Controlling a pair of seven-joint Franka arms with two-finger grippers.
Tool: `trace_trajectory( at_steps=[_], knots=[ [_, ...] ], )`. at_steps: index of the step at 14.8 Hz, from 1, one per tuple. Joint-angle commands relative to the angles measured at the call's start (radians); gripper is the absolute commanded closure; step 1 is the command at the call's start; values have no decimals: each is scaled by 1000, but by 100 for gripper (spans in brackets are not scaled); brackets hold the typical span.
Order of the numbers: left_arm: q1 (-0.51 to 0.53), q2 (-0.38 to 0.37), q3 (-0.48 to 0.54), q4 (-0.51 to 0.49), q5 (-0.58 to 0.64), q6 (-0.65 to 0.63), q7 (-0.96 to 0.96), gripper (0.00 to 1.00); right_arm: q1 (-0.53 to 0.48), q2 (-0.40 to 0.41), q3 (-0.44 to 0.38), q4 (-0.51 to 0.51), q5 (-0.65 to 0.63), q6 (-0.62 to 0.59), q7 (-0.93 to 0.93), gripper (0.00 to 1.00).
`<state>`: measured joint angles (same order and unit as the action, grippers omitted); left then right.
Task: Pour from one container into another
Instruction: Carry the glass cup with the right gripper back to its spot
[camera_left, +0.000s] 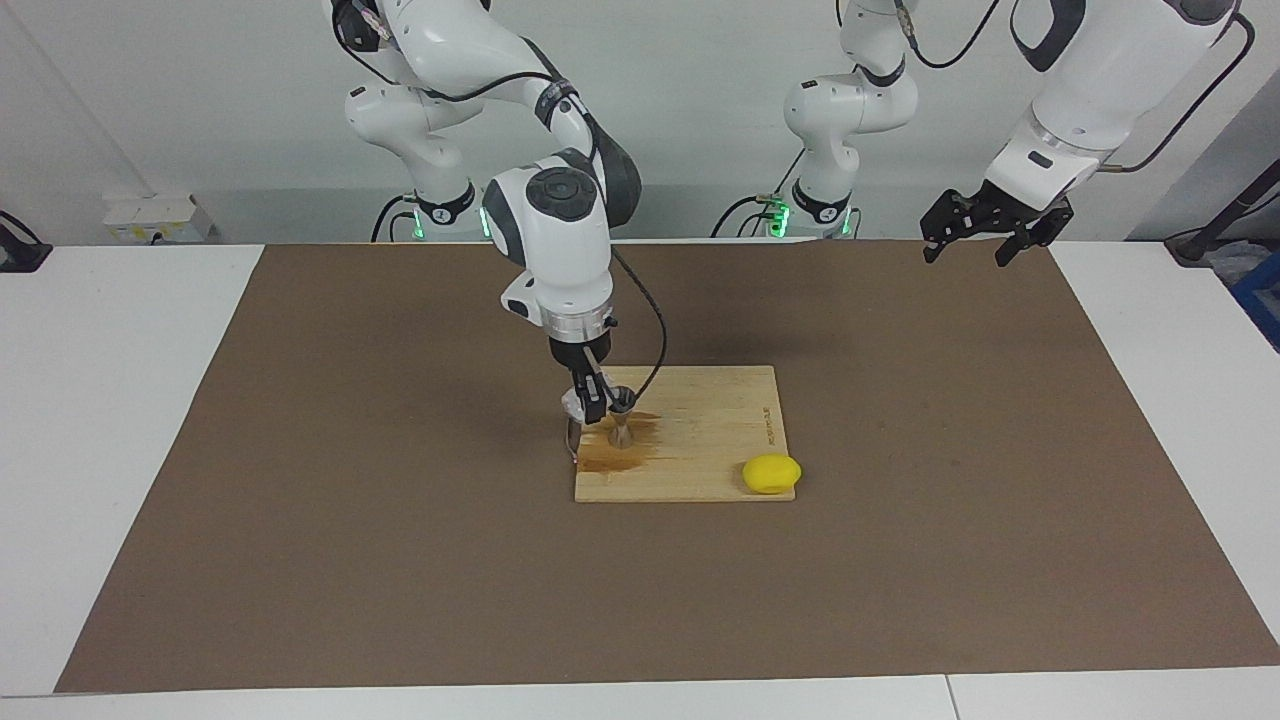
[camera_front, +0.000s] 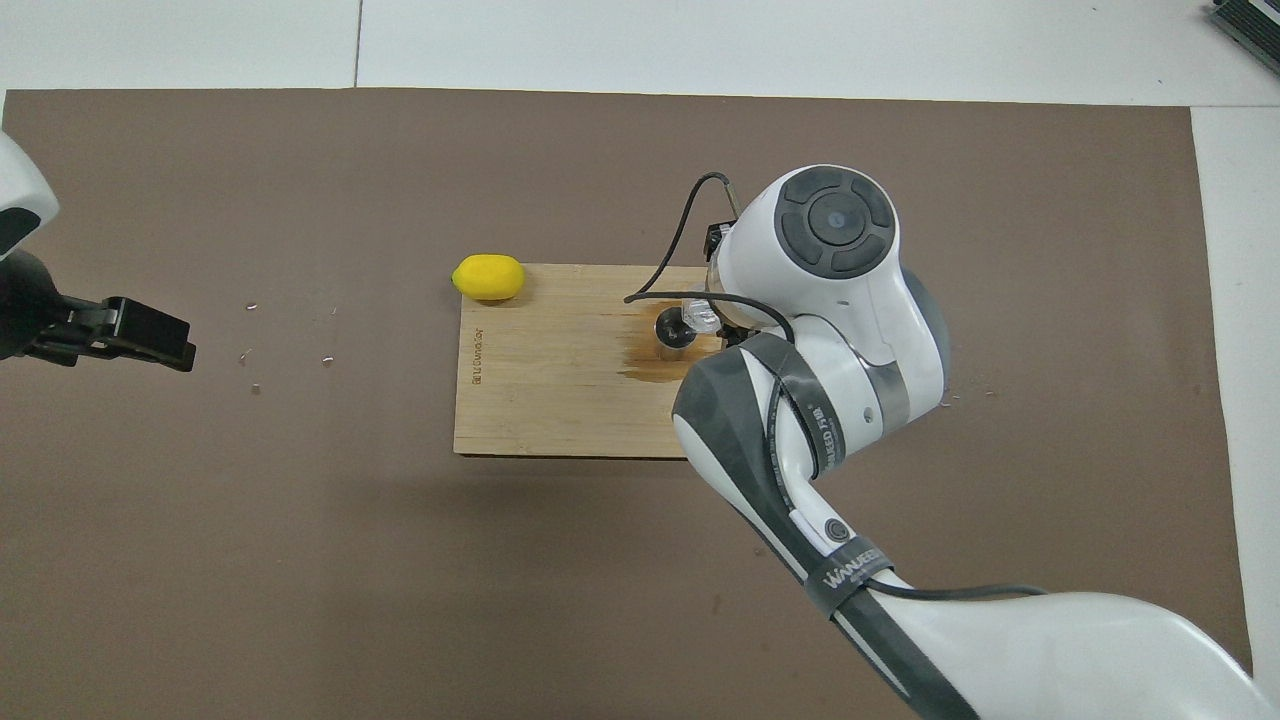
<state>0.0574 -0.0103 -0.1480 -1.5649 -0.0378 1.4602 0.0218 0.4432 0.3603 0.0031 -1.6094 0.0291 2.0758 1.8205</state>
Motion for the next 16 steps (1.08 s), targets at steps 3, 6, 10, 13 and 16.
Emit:
trace_trajectory(
  at_steps=[3, 6, 10, 13, 16],
  knots=[
    [-4, -19, 5, -20, -7, -4, -11, 0, -67, 8, 9, 6, 109, -22, -18, 100],
    [-4, -19, 4, -20, -7, -4, -11, 0, -145, 2, 9, -27, 239, -14, -99, 100],
    [-4, -19, 4, -20, -7, -4, -11, 0, -294, -30, 9, -122, 478, -9, -281, 100],
    [-4, -19, 4, -20, -7, -4, -11, 0, -411, -64, 9, -233, 552, -16, -446, 100],
    [-4, -19, 4, -20, -7, -4, -11, 0, -495, -70, 9, -288, 594, -23, -570, 100]
  ],
)
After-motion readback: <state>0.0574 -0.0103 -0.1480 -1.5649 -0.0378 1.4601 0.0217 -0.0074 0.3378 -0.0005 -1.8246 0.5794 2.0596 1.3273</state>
